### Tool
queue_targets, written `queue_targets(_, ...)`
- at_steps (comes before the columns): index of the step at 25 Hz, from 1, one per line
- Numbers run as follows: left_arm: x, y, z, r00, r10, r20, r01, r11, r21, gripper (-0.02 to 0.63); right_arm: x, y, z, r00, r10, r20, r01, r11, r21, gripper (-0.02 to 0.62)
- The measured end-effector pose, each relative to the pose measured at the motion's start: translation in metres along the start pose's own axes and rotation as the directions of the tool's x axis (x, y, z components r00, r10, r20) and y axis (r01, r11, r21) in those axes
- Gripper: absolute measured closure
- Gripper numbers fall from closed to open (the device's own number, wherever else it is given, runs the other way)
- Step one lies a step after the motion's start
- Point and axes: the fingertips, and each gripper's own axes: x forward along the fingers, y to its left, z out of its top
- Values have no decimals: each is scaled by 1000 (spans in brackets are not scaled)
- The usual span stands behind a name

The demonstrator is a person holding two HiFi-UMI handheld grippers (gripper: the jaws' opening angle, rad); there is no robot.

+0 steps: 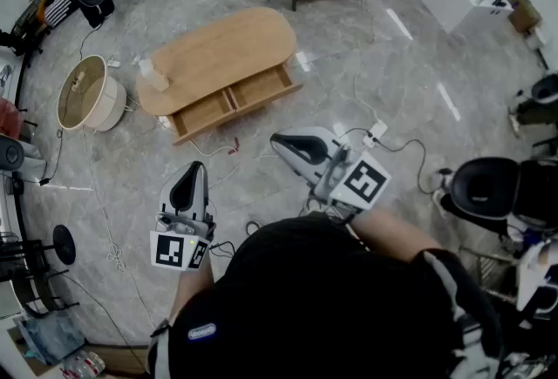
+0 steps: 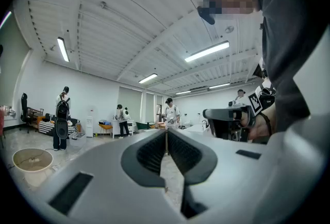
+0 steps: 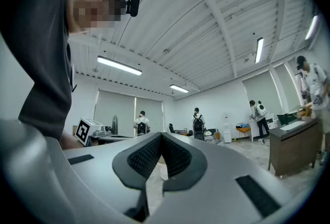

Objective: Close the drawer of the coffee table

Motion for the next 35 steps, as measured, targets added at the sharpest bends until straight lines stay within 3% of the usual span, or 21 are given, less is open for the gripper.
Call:
queue_targets(16,4,2,-2,1000,-3,0,3,1000,-10,592,-4,-10,-4,999,-40,1,40,998,38,586)
queue_targets(21,2,1,-1,1000,-20,23,20,999,-25,592,-3,-6,-7,1000,-9,13,10,1000,-7,584)
queue_targets(35,-5,11,-4,1000,2,26,-1,1000,-29,591,16,0,-11,1000,1,-9,-1,1000,13,583)
